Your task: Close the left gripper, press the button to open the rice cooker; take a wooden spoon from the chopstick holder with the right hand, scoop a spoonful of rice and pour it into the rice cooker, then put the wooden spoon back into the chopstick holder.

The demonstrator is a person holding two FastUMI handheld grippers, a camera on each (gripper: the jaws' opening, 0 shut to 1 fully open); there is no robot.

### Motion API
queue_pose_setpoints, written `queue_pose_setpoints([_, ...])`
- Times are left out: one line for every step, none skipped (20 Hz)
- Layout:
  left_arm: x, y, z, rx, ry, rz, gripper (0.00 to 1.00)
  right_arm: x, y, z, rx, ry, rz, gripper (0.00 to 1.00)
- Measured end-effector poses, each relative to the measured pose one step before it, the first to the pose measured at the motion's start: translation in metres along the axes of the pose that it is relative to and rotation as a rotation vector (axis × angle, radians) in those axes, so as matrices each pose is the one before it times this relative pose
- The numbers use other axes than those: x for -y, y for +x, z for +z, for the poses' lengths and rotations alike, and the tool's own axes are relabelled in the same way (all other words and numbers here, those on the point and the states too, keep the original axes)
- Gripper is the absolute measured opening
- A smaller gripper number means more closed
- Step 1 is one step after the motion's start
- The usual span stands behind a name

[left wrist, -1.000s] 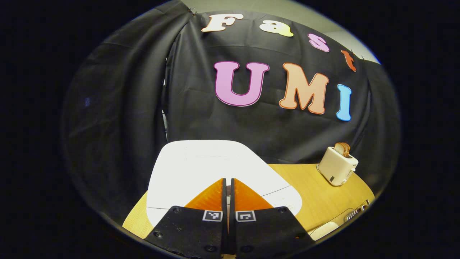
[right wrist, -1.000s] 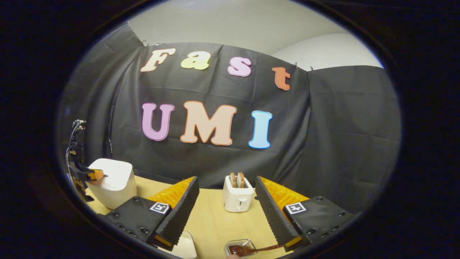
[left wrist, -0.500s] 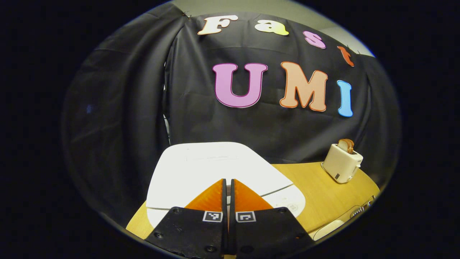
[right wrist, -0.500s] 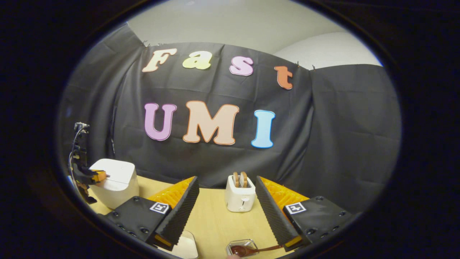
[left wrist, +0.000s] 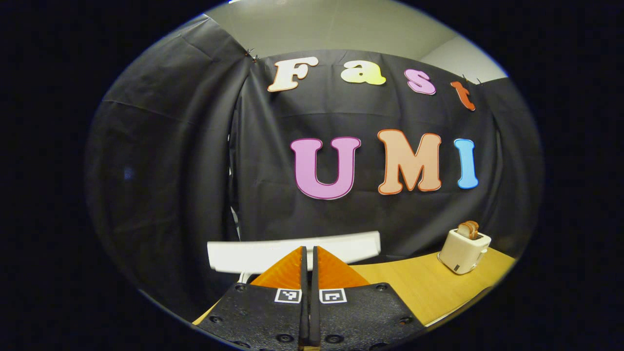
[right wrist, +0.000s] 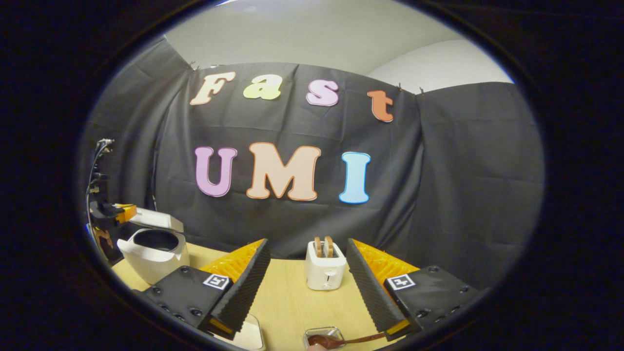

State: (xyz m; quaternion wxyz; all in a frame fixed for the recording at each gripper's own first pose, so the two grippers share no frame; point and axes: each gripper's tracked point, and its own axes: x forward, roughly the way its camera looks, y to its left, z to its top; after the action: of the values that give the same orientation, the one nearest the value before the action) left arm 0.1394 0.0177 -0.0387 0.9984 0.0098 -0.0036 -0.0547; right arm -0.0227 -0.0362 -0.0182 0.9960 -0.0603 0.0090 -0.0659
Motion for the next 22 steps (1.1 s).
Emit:
queue_pose_setpoints([0.00573,-0.00647,0.00733,0.01200,0.00279,-0.00818,0.00,0.00221,0.00057,-0.00028,0.00054,0.00227,0.00243,0.96])
queue_pose_setpoints([0.00460,-0.00606,0.00775,0.01471,0.00035,-0.00376,0.00,0.00225,0.00039,-0.00233,-0.00119,-0.00125,0.00229,0.96])
queue_pose_setpoints([0.00553,-0.00632,0.00966,0.01564,-0.00580,-0.01029,0.00,0.00255,0.00000,-0.00162,-0.00050,-0.00425,0.00274,0.96])
queue_pose_setpoints([0.00898,-0.00653,0.00735,0.01214,-0.01415,-0.01146,0.03,0.00288,0.00006,-0.00214,-0.00140,-0.00508,0.00302,0.96])
queue_pose_setpoints([0.00821,-0.00875,0.00555,0.00829,-0.01429,-0.01087,0.10,0.00283,0.00037,-0.00434,-0.00249,-0.00380,0.00366,0.96])
queue_pose_setpoints([0.00800,-0.00840,0.00407,0.00210,-0.01083,-0.00966,0.34,0.00307,0.00095,-0.00446,-0.00431,-0.00086,0.00306,0.96])
queue_pose_setpoints([0.00694,-0.00569,0.00309,0.00419,-0.00790,-0.00392,0.58,0.00435,0.00095,-0.00355,-0.00500,0.00270,0.00164,0.96])
queue_pose_setpoints([0.00683,-0.00681,0.00395,0.00229,-0.00649,-0.00333,0.82,0.00446,0.00061,-0.00519,-0.00771,0.00429,0.00558,0.96])
queue_pose_setpoints([0.00621,-0.00680,0.00237,0.00432,-0.00160,0.00065,0.89,0.00331,0.00136,-0.00433,-0.00993,0.00160,0.00839,0.97])
queue_pose_setpoints([0.00583,-0.00552,0.00276,0.00163,0.00337,-0.00190,0.91,0.00343,0.00212,-0.00531,-0.01093,-0.00583,0.00847,0.97])
queue_pose_setpoints([0.00488,-0.00461,0.00070,-0.00169,0.00079,0.00280,0.91,0.00335,0.00218,-0.00437,-0.01079,-0.01430,0.01072,0.98])
queue_pose_setpoints([0.00471,-0.00498,0.00083,0.00092,-0.00322,0.00025,0.90,0.00270,0.00304,-0.00605,-0.01414,-0.02278,0.01506,0.98])
queue_pose_setpoints([0.00574,-0.00414,0.00051,-0.00417,-0.00370,-0.00162,0.90,0.00159,0.00247,-0.00727,-0.01922,-0.03010,0.02086,0.99])
queue_pose_setpoints([0.00363,-0.00337,-0.00083,-0.00519,0.00134,0.00373,0.87,-0.00166,0.00263,-0.00766,-0.02201,-0.03282,0.03175,0.99])
queue_pose_setpoints([0.00149,-0.00293,-0.00213,-0.00687,0.00692,0.00428,0.91,-0.00228,0.00292,-0.00787,-0.02583,-0.03652,0.03409,1.00])
queue_pose_setpoints([0.00111,-0.00197,-0.00205,-0.00666,0.00588,0.00744,0.87,-0.00263,0.00273,-0.00881,-0.02916,-0.04390,0.04115,1.00])
queue_pose_setpoints([0.00275,-0.00263,-0.00211,-0.00799,0.00364,0.00452,0.91,-0.00363,0.00143,-0.00828,-0.03003,-0.03917,0.03714,1.00])
queue_pose_setpoints([0.00133,-0.00239,-0.00104,-0.00302,-0.00126,0.00734,0.91,-0.00219,0.00453,-0.01090,-0.03567,-0.04712,0.04014,1.00])
queue_pose_setpoints([0.00066,-0.00289,-0.00227,-0.00704,-0.00184,0.00578,0.91,-0.00445,0.00339,-0.01138,-0.03767,-0.04843,0.03994,1.00])
queue_pose_setpoints([0.00028,-0.00326,-0.00131,-0.00450,-0.00146,0.00704,0.91,-0.00385,0.00185,-0.00834,-0.03307,-0.04833,0.03515,1.00])
queue_pose_setpoints([-0.00131,-0.00268,-0.00157,-0.00384,0.00000,0.00698,0.87,-0.00430,0.00129,-0.00616,-0.02485,-0.04623,0.03131,0.98])
queue_pose_setpoints([-0.00140,-0.00273,-0.00120,-0.00463,0.00127,0.00569,0.87,-0.00274,0.00061,-0.00551,-0.02481,-0.04484,0.03521,0.96])
